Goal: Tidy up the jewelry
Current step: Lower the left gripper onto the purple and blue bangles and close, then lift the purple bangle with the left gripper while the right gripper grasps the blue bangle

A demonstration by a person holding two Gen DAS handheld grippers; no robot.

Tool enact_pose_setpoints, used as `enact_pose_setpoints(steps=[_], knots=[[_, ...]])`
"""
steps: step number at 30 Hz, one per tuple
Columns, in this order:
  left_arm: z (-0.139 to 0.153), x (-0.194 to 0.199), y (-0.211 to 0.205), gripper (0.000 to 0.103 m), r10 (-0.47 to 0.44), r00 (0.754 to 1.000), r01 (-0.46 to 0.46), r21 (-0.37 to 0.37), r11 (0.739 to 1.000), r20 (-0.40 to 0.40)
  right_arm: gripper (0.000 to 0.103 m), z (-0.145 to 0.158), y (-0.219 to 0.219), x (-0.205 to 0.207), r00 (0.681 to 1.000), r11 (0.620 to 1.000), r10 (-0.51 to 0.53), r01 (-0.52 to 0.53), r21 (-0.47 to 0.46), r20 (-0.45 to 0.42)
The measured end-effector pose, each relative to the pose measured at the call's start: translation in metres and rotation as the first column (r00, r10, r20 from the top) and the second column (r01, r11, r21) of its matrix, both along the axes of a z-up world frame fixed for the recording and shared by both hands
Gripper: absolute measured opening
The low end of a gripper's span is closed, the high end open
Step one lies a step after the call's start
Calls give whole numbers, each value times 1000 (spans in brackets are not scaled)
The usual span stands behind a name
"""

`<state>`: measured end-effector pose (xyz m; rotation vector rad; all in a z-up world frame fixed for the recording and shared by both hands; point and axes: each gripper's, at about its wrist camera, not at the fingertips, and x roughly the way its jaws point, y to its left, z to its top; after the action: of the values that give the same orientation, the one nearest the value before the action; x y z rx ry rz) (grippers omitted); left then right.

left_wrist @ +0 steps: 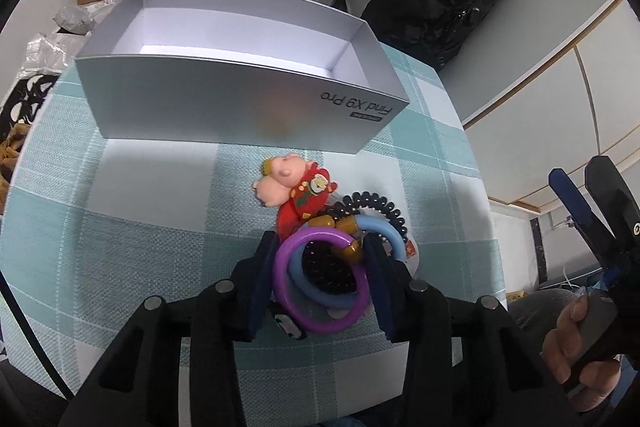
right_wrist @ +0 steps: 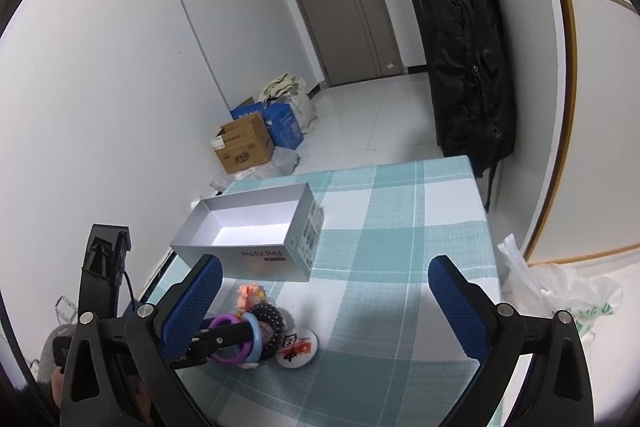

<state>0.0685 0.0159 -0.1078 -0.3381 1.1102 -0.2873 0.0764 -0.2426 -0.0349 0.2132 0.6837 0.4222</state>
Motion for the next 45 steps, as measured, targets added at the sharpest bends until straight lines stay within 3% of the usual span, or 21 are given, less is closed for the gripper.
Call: enact_pose_setpoints(steps=[6,14,21,25,29,31,35,37,45], knots=[[5,-2,11,35,27,1000,-27,25,999,-2,103,-2,3,0,1000,1000,1,-1,-20,1],[19,-4,27,34,64,997,-62,-48,997,31,103,-6,9,1,1000,999,20,-21,-37,-12],[33,-5,44,34,114,991,-105,-107,989,75,103,-23,29,0,983,988,150,-153,-24,-101],[38,-6,51,34,128,987,-116,-124,985,94,98,-37,47,0,964,974,213,-222,-36,-161],[38,-6,53,34,123,987,-110,-127,986,103,84,-50,62,-1,947,960,254,-272,-70,-199],[38,-5,55,34,120,987,-106,-131,986,103,70,-56,68,-2,936,952,274,-297,-76,-222],[39,-6,61,34,120,987,-105,-136,985,106,57,-67,76,-1,920,943,286,-320,-92,-267],[39,-6,64,34,124,987,-109,-143,984,105,46,-71,79,0,915,940,289,-327,-98,-280],[40,-6,65,34,128,986,-111,-153,982,103,17,-71,82,-1,928,940,256,-304,-154,-269]])
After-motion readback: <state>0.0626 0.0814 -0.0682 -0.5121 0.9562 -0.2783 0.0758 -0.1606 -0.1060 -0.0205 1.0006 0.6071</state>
